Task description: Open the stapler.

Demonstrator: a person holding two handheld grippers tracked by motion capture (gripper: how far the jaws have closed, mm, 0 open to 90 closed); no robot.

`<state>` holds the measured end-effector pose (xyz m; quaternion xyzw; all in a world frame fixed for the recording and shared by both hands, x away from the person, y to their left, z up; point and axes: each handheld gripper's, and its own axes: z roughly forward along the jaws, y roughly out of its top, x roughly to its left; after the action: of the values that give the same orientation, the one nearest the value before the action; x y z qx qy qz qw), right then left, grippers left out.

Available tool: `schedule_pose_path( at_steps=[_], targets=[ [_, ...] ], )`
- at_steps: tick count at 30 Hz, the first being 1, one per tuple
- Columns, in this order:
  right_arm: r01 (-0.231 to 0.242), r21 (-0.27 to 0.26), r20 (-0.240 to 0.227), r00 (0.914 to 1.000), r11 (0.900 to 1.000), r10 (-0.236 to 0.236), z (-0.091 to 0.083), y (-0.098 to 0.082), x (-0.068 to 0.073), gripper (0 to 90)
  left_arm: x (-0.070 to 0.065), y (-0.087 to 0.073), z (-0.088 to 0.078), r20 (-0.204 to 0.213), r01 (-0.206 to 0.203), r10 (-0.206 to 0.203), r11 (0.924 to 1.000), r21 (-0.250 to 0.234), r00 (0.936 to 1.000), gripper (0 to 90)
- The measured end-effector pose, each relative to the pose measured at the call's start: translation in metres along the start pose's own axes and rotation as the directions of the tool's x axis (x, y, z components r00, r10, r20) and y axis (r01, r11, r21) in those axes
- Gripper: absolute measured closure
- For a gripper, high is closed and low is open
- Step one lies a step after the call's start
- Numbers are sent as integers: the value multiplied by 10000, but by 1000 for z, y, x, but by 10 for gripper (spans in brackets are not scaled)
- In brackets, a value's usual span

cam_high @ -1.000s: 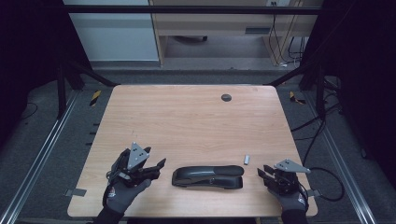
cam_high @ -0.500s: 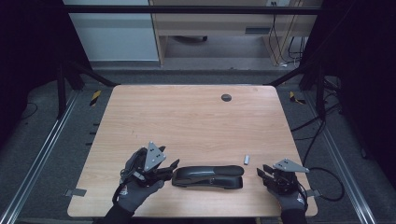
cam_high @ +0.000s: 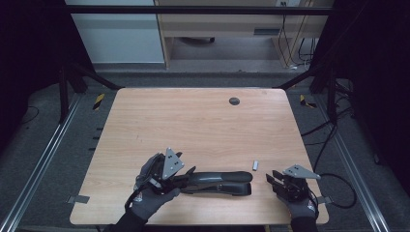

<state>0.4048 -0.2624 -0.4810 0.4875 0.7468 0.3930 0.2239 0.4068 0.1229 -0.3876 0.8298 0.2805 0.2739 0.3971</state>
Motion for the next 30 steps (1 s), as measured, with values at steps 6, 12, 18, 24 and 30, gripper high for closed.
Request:
schedule_pose_path(
  at_steps=[6, 12, 18, 24, 30],
  targets=[
    [3, -23, 0, 10000, 10000, -3, 0, 0, 0, 665, -11, 6, 5, 146, -350, 349, 9993, 99, 9993, 388],
    [-21, -69, 47, 10000, 10000, 21, 0, 0, 0, 664, -18, 10, 9, 156, -641, 639, 9978, 148, 9978, 394],
    [-12, -88, 60, 10000, 10000, 13, 0, 0, 0, 665, -28, 15, 13, 255, -963, 959, 9952, 161, 9951, 396],
    [-17, -83, 54, 10000, 10000, 17, 0, 0, 0, 665, -35, 18, 16, 328, -1229, 1222, 9922, 208, 9920, 393],
    [2, -79, 64, 10000, 10000, -2, -1, 0, 0, 666, -43, 21, 19, 393, -1455, 1444, 9890, 259, 9887, 383]
  ],
)
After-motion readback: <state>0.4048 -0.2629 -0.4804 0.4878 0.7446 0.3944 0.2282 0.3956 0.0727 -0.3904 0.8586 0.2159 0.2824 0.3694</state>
